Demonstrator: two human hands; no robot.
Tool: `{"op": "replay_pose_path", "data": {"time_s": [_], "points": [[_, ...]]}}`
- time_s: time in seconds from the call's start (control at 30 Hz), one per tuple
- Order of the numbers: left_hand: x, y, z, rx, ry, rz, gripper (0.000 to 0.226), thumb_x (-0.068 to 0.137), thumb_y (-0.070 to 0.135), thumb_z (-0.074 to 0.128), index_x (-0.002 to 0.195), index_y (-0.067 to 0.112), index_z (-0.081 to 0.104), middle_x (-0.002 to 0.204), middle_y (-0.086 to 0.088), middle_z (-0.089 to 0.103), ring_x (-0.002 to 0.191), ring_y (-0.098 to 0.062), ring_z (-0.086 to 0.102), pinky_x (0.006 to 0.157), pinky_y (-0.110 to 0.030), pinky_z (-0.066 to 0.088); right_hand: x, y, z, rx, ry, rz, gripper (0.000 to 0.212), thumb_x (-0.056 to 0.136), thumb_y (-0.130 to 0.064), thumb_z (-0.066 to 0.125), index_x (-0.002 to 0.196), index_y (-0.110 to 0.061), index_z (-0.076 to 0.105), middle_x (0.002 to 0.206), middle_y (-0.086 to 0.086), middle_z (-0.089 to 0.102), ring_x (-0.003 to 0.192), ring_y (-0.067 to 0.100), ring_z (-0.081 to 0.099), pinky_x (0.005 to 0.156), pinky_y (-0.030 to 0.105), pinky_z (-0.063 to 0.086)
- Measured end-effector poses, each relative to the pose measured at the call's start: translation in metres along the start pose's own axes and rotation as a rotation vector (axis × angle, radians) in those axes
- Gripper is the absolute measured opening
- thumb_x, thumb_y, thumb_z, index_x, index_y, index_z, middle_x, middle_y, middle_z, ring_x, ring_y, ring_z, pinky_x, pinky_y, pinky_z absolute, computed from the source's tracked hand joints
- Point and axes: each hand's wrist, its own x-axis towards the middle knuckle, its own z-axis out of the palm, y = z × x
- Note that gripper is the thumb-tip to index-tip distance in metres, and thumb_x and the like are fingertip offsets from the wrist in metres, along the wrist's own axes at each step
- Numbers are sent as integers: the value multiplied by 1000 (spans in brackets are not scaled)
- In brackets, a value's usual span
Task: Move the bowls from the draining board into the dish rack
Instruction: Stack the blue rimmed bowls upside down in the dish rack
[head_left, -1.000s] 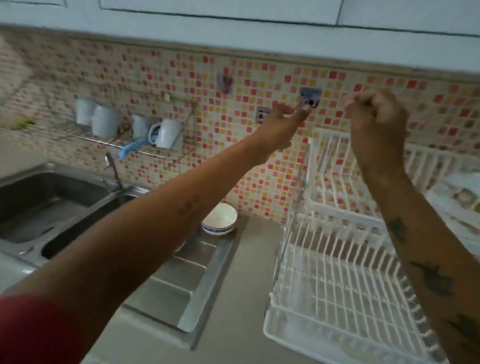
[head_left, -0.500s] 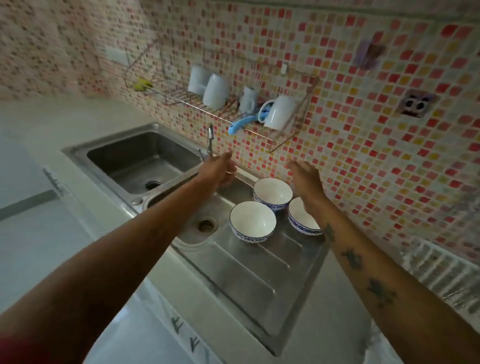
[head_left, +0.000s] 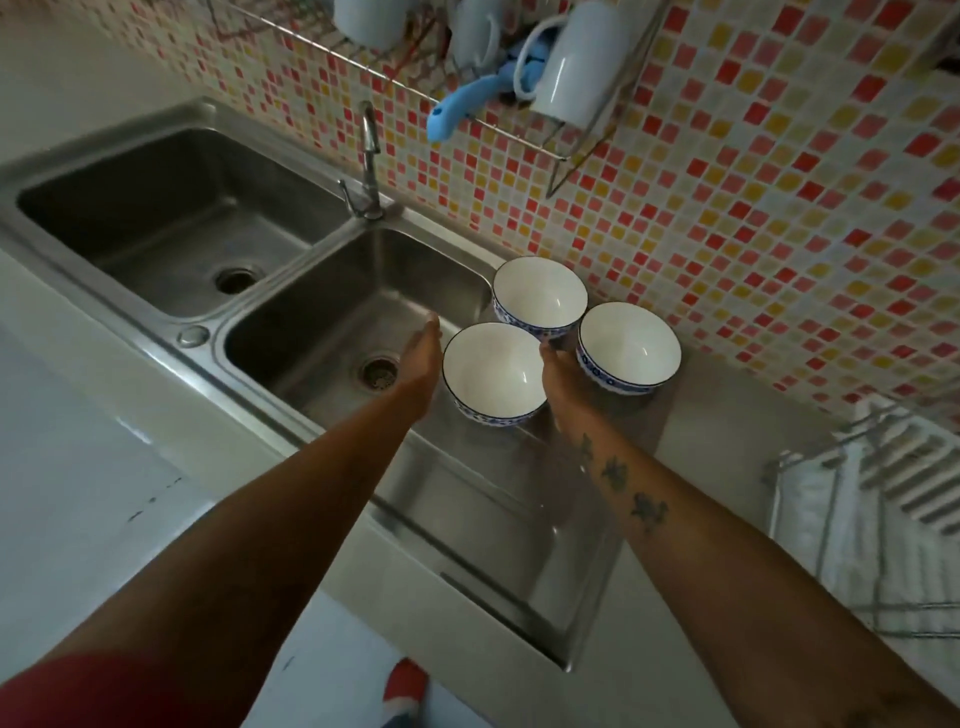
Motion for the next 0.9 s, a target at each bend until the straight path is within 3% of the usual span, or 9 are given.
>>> {"op": "replay_pose_path", "data": {"time_s": [0.1, 0.27, 0.37, 0.6, 0.73, 0.83, 0.9], "points": [[14, -12, 11, -24, -32, 3, 56, 98, 54, 34, 119, 10, 61, 132, -17, 61, 110, -26, 60, 101, -40, 46, 3, 2, 2, 53, 10, -1, 39, 101, -21, 37, 131, -1, 53, 126, 10, 57, 101, 18, 50, 78, 22, 35], [36, -40, 20, -76, -2, -10, 72, 71, 69, 41, 115, 19, 67, 119, -12, 69, 111, -34, 64, 100, -54, 50, 5, 13, 13, 135, 38, 10, 38, 99, -21, 39, 131, -7, 52, 133, 15, 56, 105, 20, 52, 86, 28, 41], [26, -35, 22, -130, 22, -21, 54, 83, 59, 42, 111, 21, 68, 117, -12, 69, 110, -35, 65, 99, -57, 50, 10, 17, 16, 175, 33, 40, 37, 99, -23, 39, 131, -9, 52, 133, 14, 57, 108, 24, 55, 87, 31, 44], [-8, -8, 26, -241, 78, -52, 35, 94, 44, 46, 101, 20, 70, 118, -14, 71, 109, -36, 66, 94, -51, 53, 1, 4, 11, 326, 11, 113, 42, 99, -31, 38, 135, -12, 48, 131, 6, 55, 108, 22, 52, 98, 40, 45], [-32, 10, 29, -374, 30, -42, 28, 95, 39, 45, 93, 21, 66, 105, -5, 73, 95, -32, 69, 81, -44, 58, -18, -22, -6, 319, 97, 44, 44, 100, -34, 39, 137, -13, 48, 143, 8, 50, 119, 23, 49, 103, 39, 39], [-50, 32, 33, -430, -48, -53, 29, 99, 41, 38, 87, 25, 59, 100, -1, 71, 93, -27, 67, 68, -38, 60, -42, -53, -31, 384, 150, -44, 40, 99, -34, 40, 132, -14, 52, 130, 5, 55, 113, 20, 49, 94, 33, 38], [-70, 51, 41, -420, -124, 9, 33, 101, 47, 32, 96, 28, 59, 103, -1, 69, 96, -27, 67, 67, -38, 58, -63, -77, -51, 429, 192, -167, 38, 99, -34, 42, 129, -16, 56, 124, -2, 58, 114, 18, 51, 100, 34, 40]]}}
